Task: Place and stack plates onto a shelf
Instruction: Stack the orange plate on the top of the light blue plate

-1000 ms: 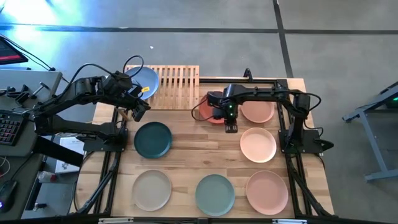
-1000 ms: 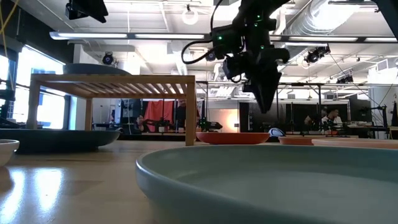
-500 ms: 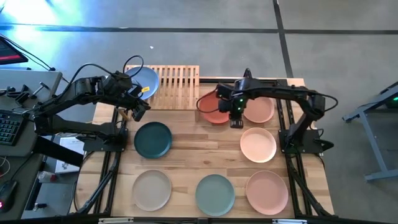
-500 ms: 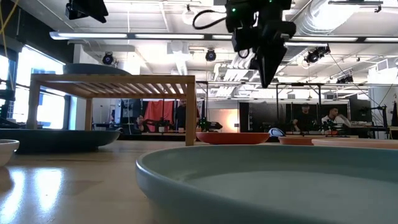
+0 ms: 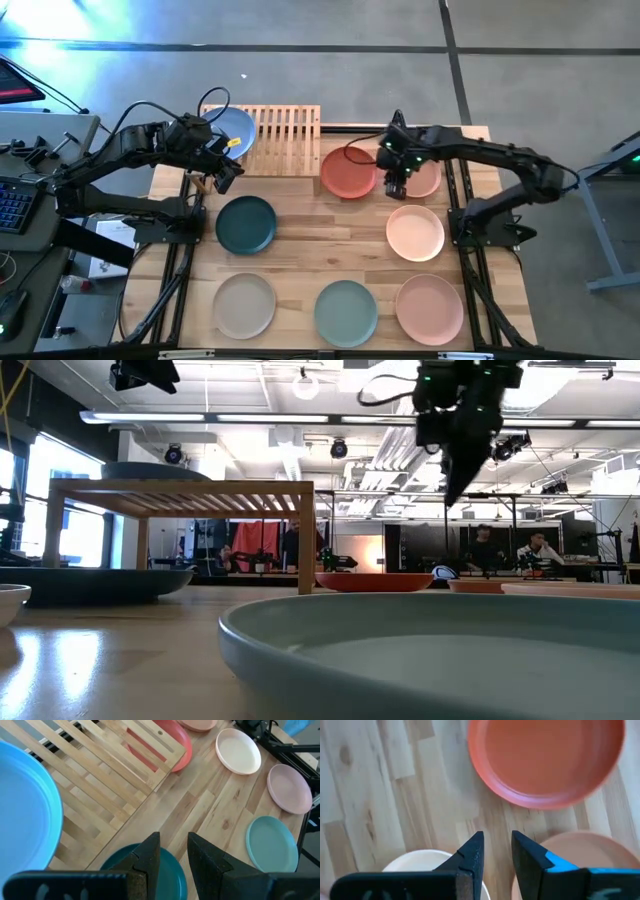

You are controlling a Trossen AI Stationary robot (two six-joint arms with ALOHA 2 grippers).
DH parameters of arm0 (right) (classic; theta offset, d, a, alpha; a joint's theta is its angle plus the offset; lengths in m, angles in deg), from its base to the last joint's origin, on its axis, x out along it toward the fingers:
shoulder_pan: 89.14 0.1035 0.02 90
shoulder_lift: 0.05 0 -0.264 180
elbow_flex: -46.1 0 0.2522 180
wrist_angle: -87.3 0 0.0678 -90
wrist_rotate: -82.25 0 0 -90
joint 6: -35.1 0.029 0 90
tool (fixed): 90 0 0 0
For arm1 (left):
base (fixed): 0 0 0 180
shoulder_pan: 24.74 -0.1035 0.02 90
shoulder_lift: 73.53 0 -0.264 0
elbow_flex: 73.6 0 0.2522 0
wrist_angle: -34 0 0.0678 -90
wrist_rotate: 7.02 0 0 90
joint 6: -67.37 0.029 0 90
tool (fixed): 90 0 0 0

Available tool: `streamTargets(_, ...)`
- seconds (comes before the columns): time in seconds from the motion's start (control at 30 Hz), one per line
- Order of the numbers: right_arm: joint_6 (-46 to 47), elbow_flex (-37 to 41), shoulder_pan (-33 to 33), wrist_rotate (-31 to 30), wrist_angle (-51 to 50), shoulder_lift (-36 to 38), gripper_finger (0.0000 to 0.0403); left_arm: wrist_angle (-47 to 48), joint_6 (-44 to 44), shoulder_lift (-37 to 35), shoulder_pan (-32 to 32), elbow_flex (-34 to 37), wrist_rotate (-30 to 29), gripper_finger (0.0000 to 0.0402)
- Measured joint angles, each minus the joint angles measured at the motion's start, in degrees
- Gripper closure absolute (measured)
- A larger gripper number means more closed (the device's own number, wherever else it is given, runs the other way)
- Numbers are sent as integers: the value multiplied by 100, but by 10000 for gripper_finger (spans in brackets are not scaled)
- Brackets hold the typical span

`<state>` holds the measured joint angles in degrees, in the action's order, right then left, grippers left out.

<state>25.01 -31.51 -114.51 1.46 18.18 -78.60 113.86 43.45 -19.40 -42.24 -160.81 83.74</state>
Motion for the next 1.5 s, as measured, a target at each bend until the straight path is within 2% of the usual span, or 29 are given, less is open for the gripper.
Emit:
streamTargets(0.2,261,797,-142,31,1106,798,325,0,2,0,0,0,1,316)
streamTargets(0.4,103,1357,-144,54,2459,945,325,2,6,13,0,0,-1,316)
streamTargets(0.63,-809,1509,-52,503,3210,426,325,6,12,27,0,-2,-23,316)
streamTargets(0.9,-1270,1514,234,534,3508,-387,324,7,54,26,0,-2,-258,316)
streamTargets(1.13,-1895,1514,548,255,3549,-789,324,7,54,26,0,-2,-297,316)
streamTargets(1.3,-1999,1514,659,-152,3777,-1072,324,7,54,26,0,-2,-298,316)
streamTargets(1.5,-1990,1514,674,-171,3849,-1347,324,8,54,26,0,-2,-296,316)
